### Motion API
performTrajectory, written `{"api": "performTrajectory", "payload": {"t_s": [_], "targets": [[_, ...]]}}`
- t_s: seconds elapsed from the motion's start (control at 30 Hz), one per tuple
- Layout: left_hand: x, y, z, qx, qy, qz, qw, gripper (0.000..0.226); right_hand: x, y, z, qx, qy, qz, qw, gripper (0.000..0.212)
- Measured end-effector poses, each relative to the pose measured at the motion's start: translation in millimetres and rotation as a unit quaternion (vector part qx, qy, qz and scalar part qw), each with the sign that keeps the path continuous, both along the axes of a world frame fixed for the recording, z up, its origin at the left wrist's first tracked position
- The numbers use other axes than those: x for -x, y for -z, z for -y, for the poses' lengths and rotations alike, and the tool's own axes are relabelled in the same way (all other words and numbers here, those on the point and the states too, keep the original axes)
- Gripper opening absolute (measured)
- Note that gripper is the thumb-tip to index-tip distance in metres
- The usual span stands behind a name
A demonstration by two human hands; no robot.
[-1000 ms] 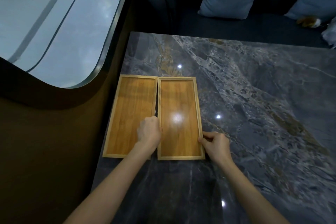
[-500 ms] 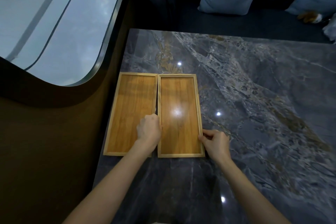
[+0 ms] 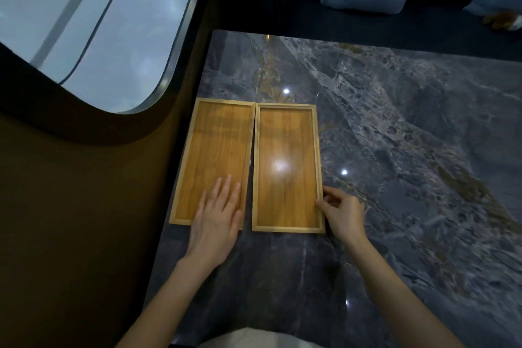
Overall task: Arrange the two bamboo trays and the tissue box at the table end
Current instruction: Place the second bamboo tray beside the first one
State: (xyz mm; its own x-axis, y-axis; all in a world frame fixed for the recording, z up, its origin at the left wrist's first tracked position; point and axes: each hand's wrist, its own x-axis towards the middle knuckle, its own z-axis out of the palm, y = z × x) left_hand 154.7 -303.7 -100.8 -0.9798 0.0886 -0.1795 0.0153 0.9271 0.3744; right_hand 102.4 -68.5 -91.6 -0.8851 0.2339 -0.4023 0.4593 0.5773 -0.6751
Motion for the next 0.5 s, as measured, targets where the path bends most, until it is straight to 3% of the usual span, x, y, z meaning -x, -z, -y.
{"api": "performTrajectory", "payload": {"t_s": [0.13, 0.5], "targets": [[-17.1, 16.5, 12.1, 0.05, 0.015, 0.046, 0.998, 0.052, -3.2, 2.5, 2.2, 0.006, 0.002, -0.002, 1.0, 0.035], [-18.8, 19.8, 13.9, 0.035, 0.016, 0.055, 0.998, 0.052, -6.9, 8.9, 8.8, -0.006, -0.001, -0.009, 1.0, 0.039]]}}
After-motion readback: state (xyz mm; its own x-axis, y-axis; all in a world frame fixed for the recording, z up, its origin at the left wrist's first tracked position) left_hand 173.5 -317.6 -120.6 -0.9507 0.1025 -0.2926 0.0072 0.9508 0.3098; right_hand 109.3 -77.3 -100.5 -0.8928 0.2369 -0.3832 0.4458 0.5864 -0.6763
